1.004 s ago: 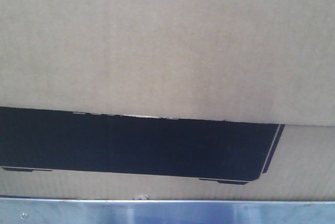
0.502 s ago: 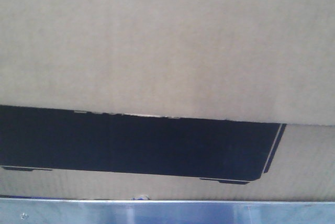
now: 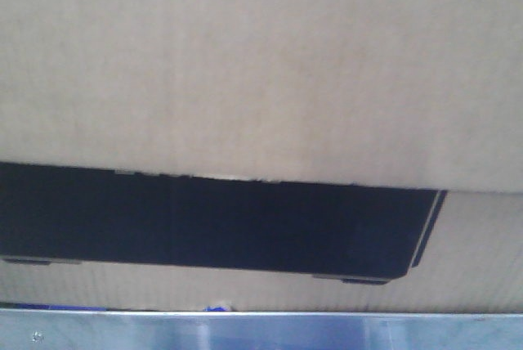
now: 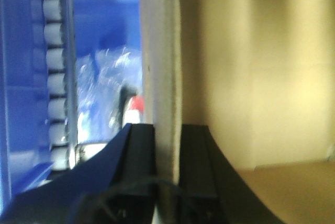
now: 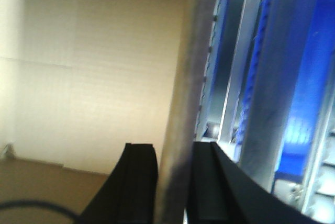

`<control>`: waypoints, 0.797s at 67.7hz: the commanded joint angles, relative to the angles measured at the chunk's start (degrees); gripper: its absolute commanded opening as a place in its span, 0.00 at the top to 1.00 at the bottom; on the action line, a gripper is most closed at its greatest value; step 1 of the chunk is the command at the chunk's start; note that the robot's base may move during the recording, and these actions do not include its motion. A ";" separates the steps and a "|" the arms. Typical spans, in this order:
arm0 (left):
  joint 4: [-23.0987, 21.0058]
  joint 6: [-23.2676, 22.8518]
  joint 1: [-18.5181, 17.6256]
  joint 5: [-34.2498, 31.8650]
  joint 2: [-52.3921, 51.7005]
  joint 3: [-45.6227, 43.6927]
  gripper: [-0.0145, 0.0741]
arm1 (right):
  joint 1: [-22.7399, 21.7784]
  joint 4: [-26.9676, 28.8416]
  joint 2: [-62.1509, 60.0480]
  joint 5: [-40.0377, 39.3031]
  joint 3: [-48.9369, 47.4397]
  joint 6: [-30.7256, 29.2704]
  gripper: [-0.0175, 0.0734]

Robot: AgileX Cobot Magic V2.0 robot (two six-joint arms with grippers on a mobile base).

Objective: Grab box from left shelf to table start
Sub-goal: 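Lift the box with both grippers off the roller shelf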

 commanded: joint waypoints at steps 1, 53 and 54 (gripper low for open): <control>0.21 -0.76 -0.35 -5.59 -5.46 -2.05 0.94 | -0.24 -1.63 -6.76 -5.35 -1.80 -0.99 0.74; -2.29 -0.86 -0.35 -10.81 -36.87 17.81 0.94 | -0.24 -1.13 -41.56 -6.77 16.32 -0.99 0.74; -2.29 -0.86 -0.35 -10.91 -37.72 18.05 0.94 | -0.24 -1.13 -42.72 -6.87 16.45 -0.99 0.74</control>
